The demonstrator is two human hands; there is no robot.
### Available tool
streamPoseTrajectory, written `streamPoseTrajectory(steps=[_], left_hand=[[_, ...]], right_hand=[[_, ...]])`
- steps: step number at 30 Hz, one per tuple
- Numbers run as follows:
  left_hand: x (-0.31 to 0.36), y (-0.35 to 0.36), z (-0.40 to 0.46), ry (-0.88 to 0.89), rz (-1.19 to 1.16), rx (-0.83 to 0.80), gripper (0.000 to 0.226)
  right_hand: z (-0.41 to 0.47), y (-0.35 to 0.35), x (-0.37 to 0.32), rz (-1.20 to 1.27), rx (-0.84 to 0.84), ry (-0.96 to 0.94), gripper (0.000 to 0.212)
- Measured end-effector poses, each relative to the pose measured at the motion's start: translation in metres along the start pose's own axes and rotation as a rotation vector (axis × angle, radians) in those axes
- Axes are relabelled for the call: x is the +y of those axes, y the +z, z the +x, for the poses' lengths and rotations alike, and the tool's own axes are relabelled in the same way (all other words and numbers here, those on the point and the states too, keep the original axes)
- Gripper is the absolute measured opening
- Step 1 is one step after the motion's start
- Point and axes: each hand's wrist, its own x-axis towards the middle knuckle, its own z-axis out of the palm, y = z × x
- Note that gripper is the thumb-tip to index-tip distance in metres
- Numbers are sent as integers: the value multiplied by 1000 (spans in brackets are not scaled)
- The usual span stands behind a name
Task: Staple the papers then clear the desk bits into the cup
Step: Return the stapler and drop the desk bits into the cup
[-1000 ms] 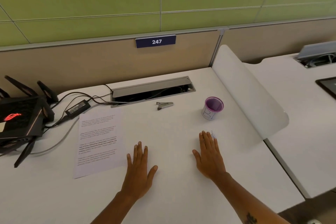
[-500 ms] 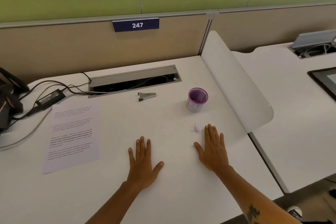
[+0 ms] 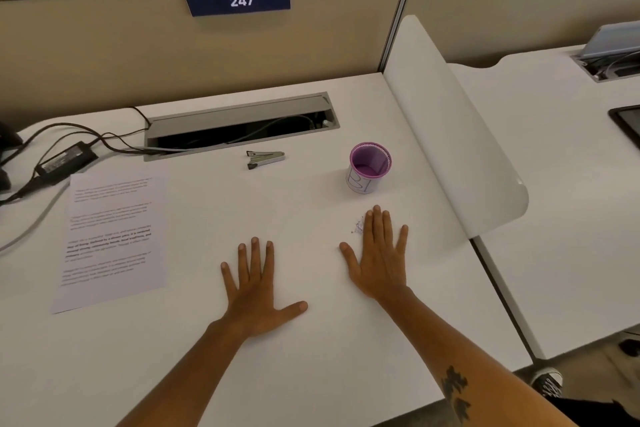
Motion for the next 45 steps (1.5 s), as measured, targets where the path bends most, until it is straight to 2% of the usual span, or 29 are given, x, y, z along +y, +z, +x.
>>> streamPoseTrajectory(steps=[6,10,13,17,23,26,35,38,41,43,45], left_hand=[[2,-2,0,-8,-2,-25,142],[3,-3,1,-5,5,-35,142],[1,-2,1,-12,7,-41,142],[1,-2,2,-9,0,-52,140],[1,-3,2,-6,-5,-65,139],[1,-3,2,-9,7,-74,139],[0,-1,2,-6,-10,-85,139],[-1,-1,1,-12,-1,-87,139],[0,-3,2,-8,7,-87,139],[1,-4,4,-6,9,-91,139],[1,-4,3,-6,14,-93,139]], right_hand=[[21,-6,8,309,-8,-45,78],[34,-19,12,208,-103,-209,60],[34,-19,11,174,-93,-266,43],[30,-11,11,248,-76,-212,31],[30,-13,4,102,-65,-262,18],[30,-10,0,55,-20,-265,15],[21,-8,-9,82,134,-352,27],[31,-11,-8,270,106,-191,27],[44,-22,1,656,77,235,24],[50,-31,9,999,50,537,19],[53,-40,15,1362,-21,755,18]])
